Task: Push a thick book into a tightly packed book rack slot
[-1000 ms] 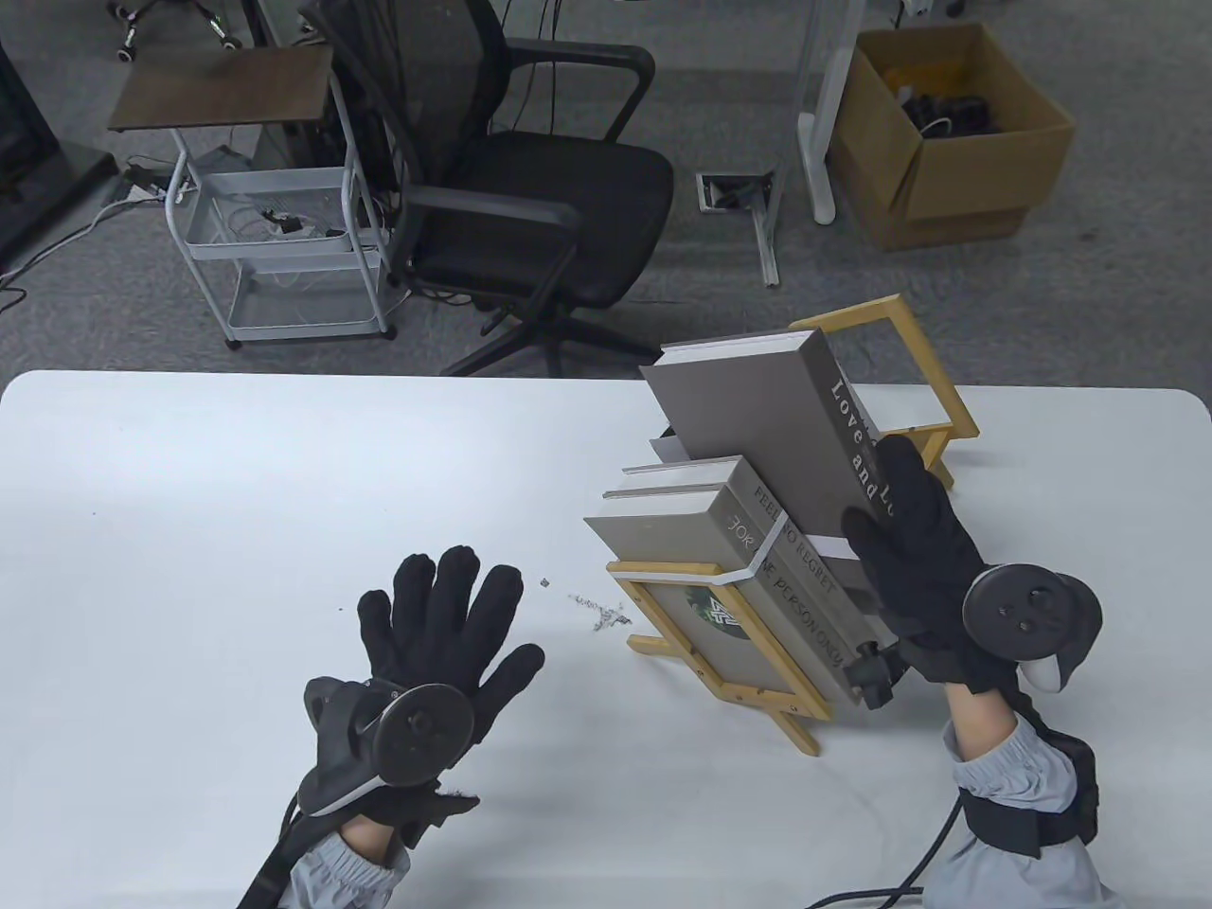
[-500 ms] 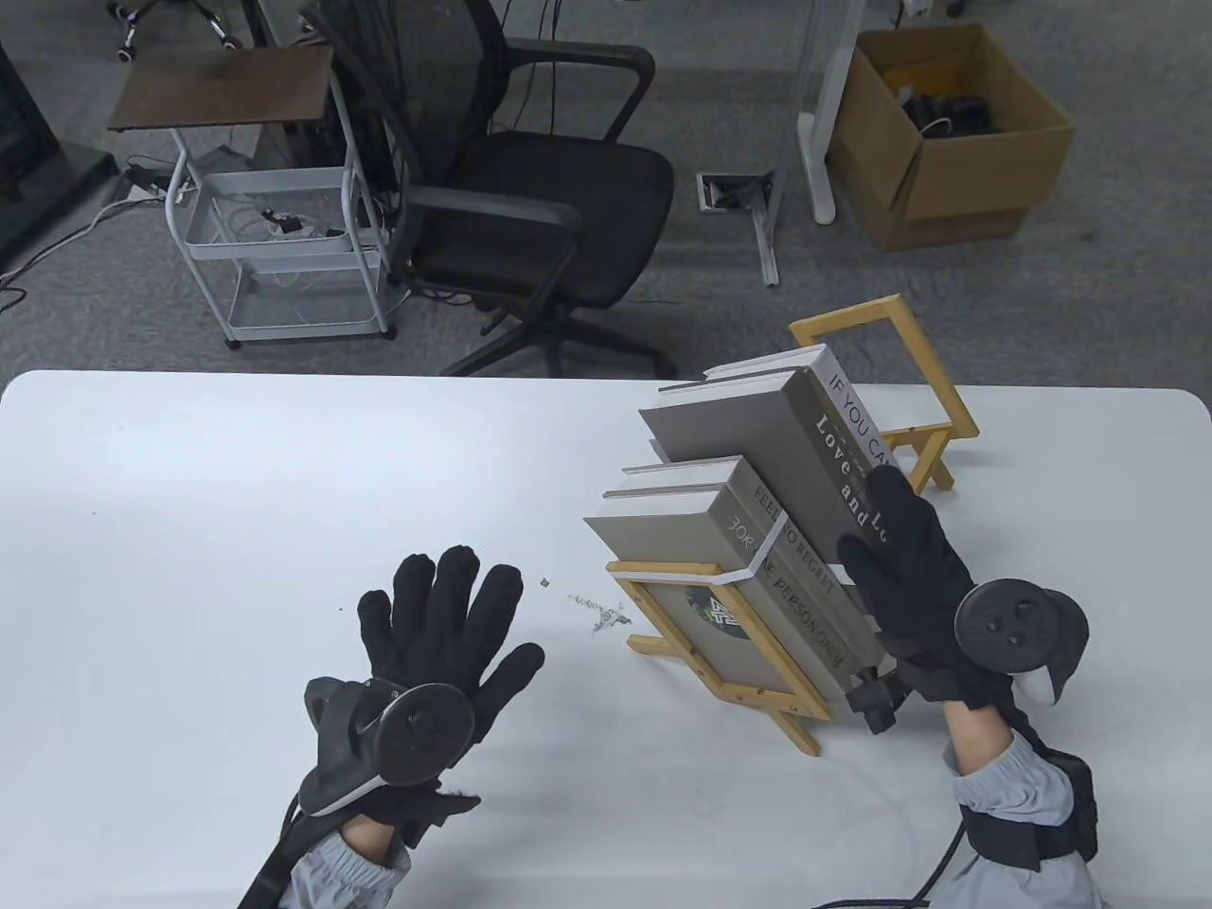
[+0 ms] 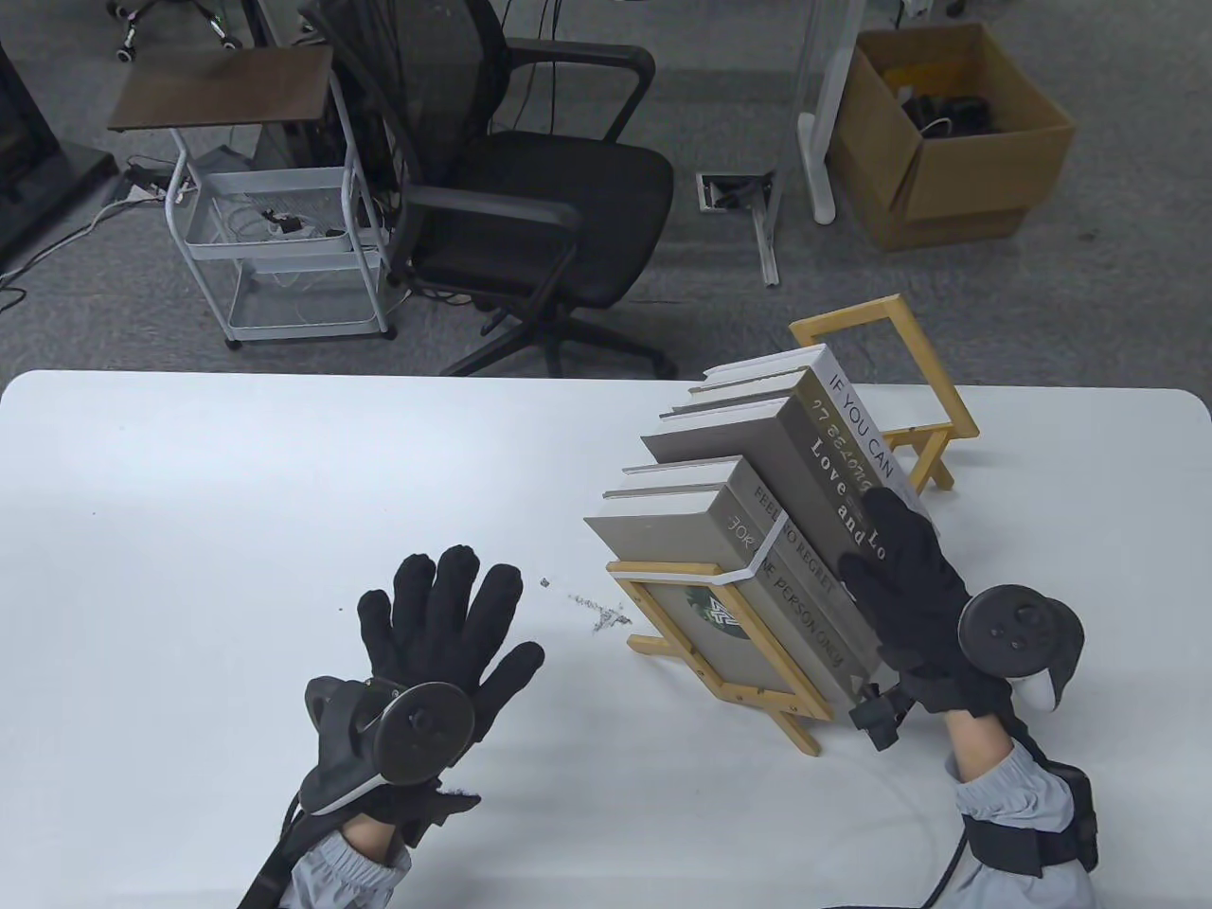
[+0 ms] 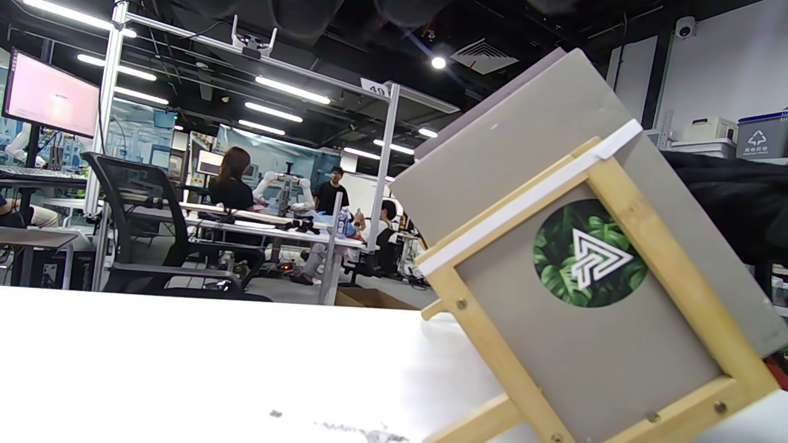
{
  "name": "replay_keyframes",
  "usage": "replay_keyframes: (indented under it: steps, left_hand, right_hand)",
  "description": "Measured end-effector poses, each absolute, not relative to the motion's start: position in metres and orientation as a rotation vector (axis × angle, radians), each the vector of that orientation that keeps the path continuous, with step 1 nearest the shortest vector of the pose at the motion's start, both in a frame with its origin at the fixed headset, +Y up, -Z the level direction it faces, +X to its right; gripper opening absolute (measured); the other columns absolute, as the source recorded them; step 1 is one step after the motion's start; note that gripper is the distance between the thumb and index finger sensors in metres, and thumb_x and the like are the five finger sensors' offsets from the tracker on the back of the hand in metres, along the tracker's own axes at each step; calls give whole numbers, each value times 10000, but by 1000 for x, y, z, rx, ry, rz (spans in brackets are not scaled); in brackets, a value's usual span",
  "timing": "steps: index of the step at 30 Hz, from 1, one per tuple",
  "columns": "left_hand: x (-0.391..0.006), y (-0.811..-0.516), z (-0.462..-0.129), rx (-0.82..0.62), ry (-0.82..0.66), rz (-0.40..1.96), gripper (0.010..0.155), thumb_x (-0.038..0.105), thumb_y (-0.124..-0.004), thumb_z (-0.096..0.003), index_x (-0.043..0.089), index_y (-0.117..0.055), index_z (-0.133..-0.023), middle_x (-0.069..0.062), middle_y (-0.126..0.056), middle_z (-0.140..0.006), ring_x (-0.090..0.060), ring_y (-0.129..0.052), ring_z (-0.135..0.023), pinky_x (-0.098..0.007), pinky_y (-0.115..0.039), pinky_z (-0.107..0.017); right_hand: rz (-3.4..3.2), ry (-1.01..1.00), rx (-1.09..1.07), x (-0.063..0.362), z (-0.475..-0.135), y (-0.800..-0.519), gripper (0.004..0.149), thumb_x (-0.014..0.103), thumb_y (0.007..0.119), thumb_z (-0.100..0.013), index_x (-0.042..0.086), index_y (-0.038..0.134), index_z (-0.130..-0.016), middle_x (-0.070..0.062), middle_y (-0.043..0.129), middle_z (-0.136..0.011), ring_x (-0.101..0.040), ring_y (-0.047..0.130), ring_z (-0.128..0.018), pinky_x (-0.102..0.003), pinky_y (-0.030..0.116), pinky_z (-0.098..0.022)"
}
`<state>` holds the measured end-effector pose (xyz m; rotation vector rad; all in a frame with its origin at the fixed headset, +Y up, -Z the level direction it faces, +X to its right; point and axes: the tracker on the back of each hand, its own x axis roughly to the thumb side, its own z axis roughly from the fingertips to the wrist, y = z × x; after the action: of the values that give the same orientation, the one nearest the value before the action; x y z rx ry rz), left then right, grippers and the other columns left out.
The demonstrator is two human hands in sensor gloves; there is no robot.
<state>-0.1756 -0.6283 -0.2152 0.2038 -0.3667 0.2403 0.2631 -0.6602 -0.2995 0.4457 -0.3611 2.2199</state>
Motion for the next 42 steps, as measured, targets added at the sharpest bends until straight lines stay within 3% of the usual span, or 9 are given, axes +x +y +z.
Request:
replay_keyframes:
  steps: [20,24,28,38,42]
  left_hand:
    - [-174,-629,-215,202,-367,237,689,642,-476,-693,274,-354,-1263,-248,-341,-1312,-632,-340,-1131,-824,-315,-732]
    - [-174,-629,-215,205,-367,239,690,641,-477,-692,273,-357,-1262,-250,-341,-1312,-632,-340,-1131,-825,-315,-732]
    - [-174,-629,-215,206,-368,240,690,642,-476,-692,273,-357,-1263,-250,-340,-1312,-632,-337,-1132,-824,-316,-732]
    - [-174,-629,-214,209,-368,244,689,641,-475,-692,273,-357,-1263,-250,-342,-1312,-633,-339,-1130,-824,-315,-732]
    - [-174,-629,-214,207,-369,243,689,641,-475,-692,273,-357,-1263,-251,-341,-1312,-632,-339,-1131,-825,-315,-731]
  right_hand:
    - [2240,-356,444,268,-293,-676,686,242,694,-652,-50,342,-1163,-317,436,-1106,-536,520,-940,-722,304,-676]
    - [2267,-331,480,264,-291,-680,671,217,630,-671,113,221,-1193,-331,353,-1116,-553,439,-947,-726,260,-674]
    - [2296,-327,500,258,-290,-683,609,200,583,-677,189,247,-1185,-348,296,-1118,-564,370,-947,-726,231,-668]
    - [2278,-308,499,257,-290,-689,593,192,544,-681,178,239,-1189,-348,239,-1119,-560,300,-948,-727,217,-662]
    - [2295,-298,505,255,-289,-693,557,182,515,-680,109,307,-1192,-330,185,-1116,-544,248,-956,-724,207,-664]
